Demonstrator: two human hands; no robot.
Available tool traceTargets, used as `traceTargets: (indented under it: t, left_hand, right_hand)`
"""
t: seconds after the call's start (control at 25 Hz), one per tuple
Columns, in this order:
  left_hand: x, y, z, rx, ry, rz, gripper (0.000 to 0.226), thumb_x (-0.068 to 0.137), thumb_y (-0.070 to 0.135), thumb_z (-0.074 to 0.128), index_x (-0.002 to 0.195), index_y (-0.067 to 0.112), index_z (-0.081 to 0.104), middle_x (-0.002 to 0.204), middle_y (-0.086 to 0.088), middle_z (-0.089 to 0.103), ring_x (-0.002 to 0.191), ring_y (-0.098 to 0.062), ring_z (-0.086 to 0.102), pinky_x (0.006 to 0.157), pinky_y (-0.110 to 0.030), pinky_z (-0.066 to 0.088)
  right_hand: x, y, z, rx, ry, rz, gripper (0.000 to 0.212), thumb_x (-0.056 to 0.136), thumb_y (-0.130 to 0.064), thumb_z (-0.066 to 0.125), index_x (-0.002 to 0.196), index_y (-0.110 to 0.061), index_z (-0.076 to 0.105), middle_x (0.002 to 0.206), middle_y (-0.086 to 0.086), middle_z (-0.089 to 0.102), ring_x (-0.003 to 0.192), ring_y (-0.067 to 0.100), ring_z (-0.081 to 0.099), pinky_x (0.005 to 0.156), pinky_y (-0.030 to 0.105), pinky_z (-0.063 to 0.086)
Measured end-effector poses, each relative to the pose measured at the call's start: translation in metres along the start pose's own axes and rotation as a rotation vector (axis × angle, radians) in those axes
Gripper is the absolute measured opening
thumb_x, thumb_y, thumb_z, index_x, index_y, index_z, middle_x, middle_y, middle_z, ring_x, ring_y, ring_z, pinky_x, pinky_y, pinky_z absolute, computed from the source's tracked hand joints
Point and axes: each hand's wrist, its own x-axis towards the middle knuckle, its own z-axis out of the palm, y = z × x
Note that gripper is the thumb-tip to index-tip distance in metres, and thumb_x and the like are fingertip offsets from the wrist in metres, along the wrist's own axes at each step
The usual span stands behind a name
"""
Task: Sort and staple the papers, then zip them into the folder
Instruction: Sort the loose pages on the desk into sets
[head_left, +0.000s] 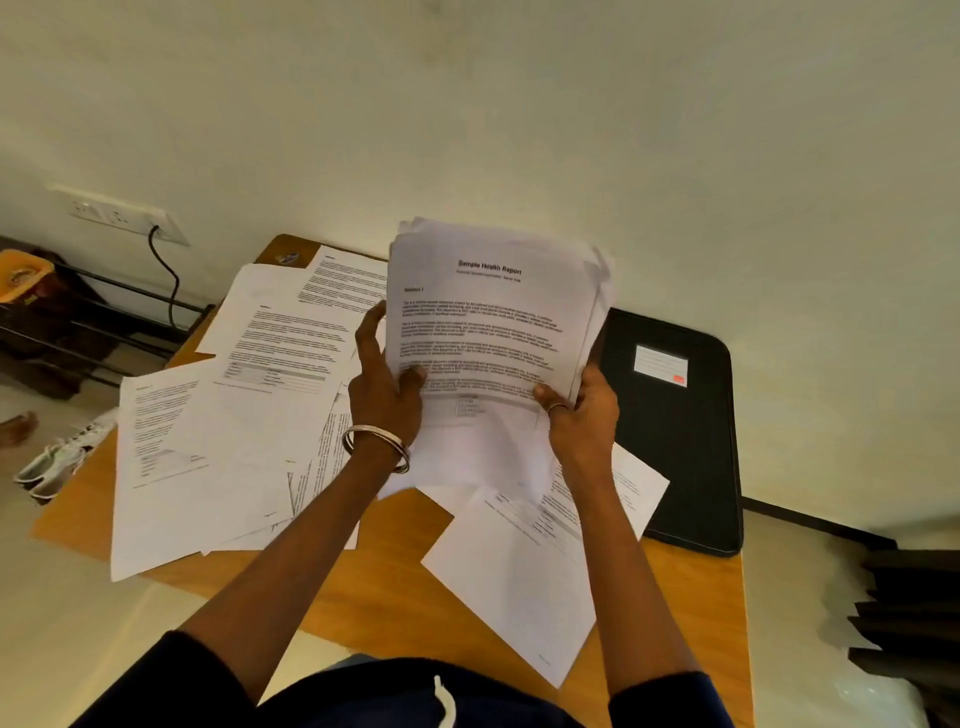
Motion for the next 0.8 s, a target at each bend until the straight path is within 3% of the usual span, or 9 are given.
traceTargets:
  t: [0.12,0.2,0.28,0.36,0.44,0.6,0.68,0.8]
  left_hand:
    - [0.013,-0.003,-0.004,0.16,0.21,0.037,0.05,0.082,0.029,0.064,0.127,0.012,0.051,0.11,-0.018,0.057,0.096,-0.031,0.054,0.091,-0.047,0.042]
    - [0.016,-0.017,-0.005,0.163,0.216,0.016,0.043,0.081,0.035,0.065,0.112,0.005,0.06,0.103,-0.022,0.058,0.097,-0.04,0.054,0.088,-0.05,0.044]
    - [0.009,-0.037,-0.005,0.238,0.123,-0.018,0.041,0.081,0.027,0.069,0.111,0.0,0.057,0.099,-0.024,0.06,0.094,-0.041,0.055,0.083,-0.047,0.044]
    - [-0.001,-0.064,-0.001,0.314,-0.002,-0.101,0.046,0.082,0.018,0.068,0.121,0.001,0.05,0.103,-0.023,0.06,0.095,-0.041,0.056,0.085,-0.048,0.044]
    - [-0.005,-0.076,0.001,0.239,-0.071,-0.144,0.049,0.086,0.01,0.061,0.13,0.003,0.04,0.109,-0.021,0.059,0.098,-0.038,0.058,0.088,-0.049,0.049]
    - [0.003,-0.066,0.007,0.079,-0.027,-0.111,0.038,0.089,0.003,0.054,0.123,-0.002,0.036,0.117,-0.021,0.057,0.1,-0.036,0.058,0.084,-0.041,0.051]
    - [0.004,-0.069,0.011,0.193,0.018,-0.122,0.04,0.088,0.01,0.059,0.12,-0.001,0.039,0.111,-0.023,0.06,0.091,-0.04,0.061,0.085,-0.047,0.051]
    - [-0.003,-0.083,0.011,0.391,-0.092,-0.173,0.039,0.089,0.017,0.059,0.119,0.001,0.041,0.103,-0.021,0.064,0.085,-0.039,0.064,0.085,-0.049,0.05]
  right_hand:
    - [-0.007,-0.01,0.021,0.134,0.135,-0.121,0.038,0.089,-0.008,0.063,0.116,-0.029,0.046,0.109,-0.016,0.056,0.097,0.003,0.057,0.092,0.024,0.045]
    - [-0.005,-0.003,0.027,0.139,0.127,-0.131,0.044,0.09,-0.009,0.061,0.119,-0.034,0.039,0.107,-0.024,0.052,0.093,-0.004,0.058,0.089,0.014,0.043]
    - [-0.001,0.021,0.035,0.021,0.023,-0.05,0.047,0.092,-0.014,0.059,0.127,-0.033,0.035,0.114,-0.018,0.053,0.097,0.0,0.057,0.09,0.02,0.048]
    - [-0.003,0.054,0.044,-0.192,-0.047,0.042,0.047,0.092,-0.022,0.059,0.13,-0.036,0.035,0.127,-0.005,0.055,0.108,0.012,0.057,0.095,0.039,0.049]
    - [-0.006,0.085,0.051,-0.359,-0.033,0.03,0.044,0.09,-0.032,0.058,0.129,-0.04,0.038,0.13,-0.001,0.056,0.11,0.023,0.06,0.093,0.047,0.053]
    - [0.002,0.077,0.057,-0.287,0.127,0.03,0.039,0.094,-0.025,0.054,0.131,-0.024,0.043,0.126,0.002,0.058,0.102,0.02,0.061,0.094,0.04,0.052]
    - [0.005,0.075,0.057,-0.28,0.131,0.058,0.036,0.095,-0.022,0.053,0.129,-0.021,0.042,0.123,0.002,0.058,0.1,0.019,0.061,0.092,0.037,0.05]
    - [0.001,0.089,0.058,-0.419,0.082,0.063,0.037,0.094,-0.023,0.054,0.129,-0.018,0.042,0.127,0.007,0.058,0.104,0.026,0.063,0.087,0.033,0.052]
